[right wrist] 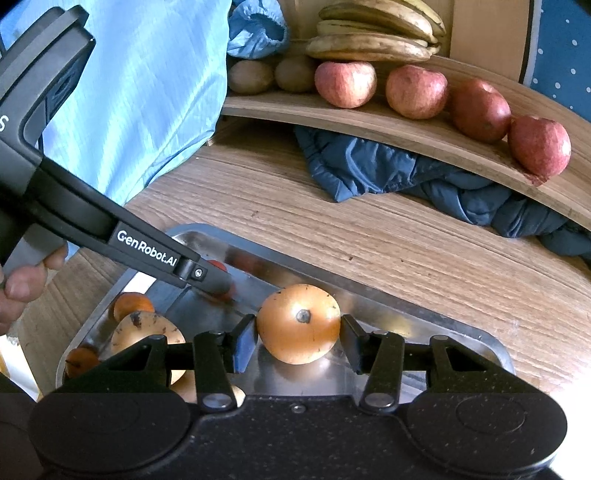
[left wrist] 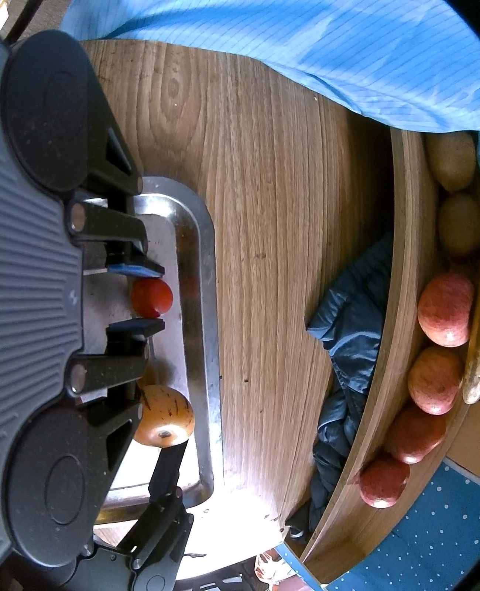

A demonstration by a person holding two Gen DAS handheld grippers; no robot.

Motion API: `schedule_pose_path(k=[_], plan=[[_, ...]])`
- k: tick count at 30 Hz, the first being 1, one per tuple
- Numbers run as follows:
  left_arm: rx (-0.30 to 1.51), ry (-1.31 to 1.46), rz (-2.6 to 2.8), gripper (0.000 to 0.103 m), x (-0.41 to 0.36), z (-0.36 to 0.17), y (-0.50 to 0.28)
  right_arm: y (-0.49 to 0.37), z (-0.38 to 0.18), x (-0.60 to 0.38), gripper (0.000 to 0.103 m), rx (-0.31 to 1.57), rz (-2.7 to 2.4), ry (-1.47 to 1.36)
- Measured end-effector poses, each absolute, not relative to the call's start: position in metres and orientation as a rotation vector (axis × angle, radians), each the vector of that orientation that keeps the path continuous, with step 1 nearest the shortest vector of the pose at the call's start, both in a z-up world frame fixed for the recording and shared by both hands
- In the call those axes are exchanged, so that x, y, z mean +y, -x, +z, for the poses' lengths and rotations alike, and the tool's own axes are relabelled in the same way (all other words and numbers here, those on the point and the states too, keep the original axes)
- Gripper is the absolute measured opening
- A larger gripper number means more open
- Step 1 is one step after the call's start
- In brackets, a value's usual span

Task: Organize fruits
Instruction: 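Carry the tomato in the left gripper and the apple in the right gripper over the tray, then open the left gripper to release the tomato while the right gripper releases the apple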

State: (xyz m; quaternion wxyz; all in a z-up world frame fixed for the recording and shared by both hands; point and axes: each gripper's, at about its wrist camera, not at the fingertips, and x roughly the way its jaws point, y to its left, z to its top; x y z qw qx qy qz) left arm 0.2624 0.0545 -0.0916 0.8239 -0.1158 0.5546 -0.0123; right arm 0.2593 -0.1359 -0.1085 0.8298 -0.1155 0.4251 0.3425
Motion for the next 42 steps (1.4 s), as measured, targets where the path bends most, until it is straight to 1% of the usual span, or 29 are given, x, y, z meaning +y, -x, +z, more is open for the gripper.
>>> schedule_pose_path(k=[7,11,14,16,19,23,30,33,35,41,42], plan=[[1.177,0.246,-0.024,0.025,0.054,-0.093,-0.262,-0.259,-0.109,-0.135,0.051,0.898,0.72,0.243],[1.173,0.242,-0.028,0.027,0.053,-0.092,-0.262,-0.259,-0.108,-0.136,0.056,0.893,0.714,0.241],[1.171,0.238,-0.031,0.031,0.053,-0.091,-0.263,-0.26,-0.107,-0.136,0.059,0.89,0.709,0.24],[1.168,0.238,-0.031,0.037,0.053,-0.091,-0.264,-0.259,-0.106,-0.136,0.061,0.888,0.706,0.24],[1.158,0.238,-0.032,0.042,0.054,-0.088,-0.263,-0.259,-0.106,-0.136,0.065,0.886,0.698,0.239],[1.148,0.241,-0.026,0.045,0.055,-0.086,-0.261,-0.257,-0.105,-0.137,0.07,0.883,0.687,0.231],[1.113,0.239,-0.001,0.056,0.057,-0.079,-0.257,-0.257,-0.101,-0.138,0.08,0.861,0.686,0.229],[1.095,0.24,0.021,0.056,0.057,-0.075,-0.252,-0.258,-0.1,-0.14,0.084,0.849,0.679,0.224],[1.085,0.239,0.037,0.059,0.056,-0.073,-0.249,-0.257,-0.099,-0.144,0.087,0.84,0.672,0.217],[1.048,0.247,0.102,0.068,0.055,-0.064,-0.236,-0.253,-0.094,-0.154,0.094,0.816,0.658,0.205],[1.041,0.247,0.11,0.072,0.055,-0.063,-0.234,-0.252,-0.093,-0.157,0.094,0.81,0.656,0.201]])
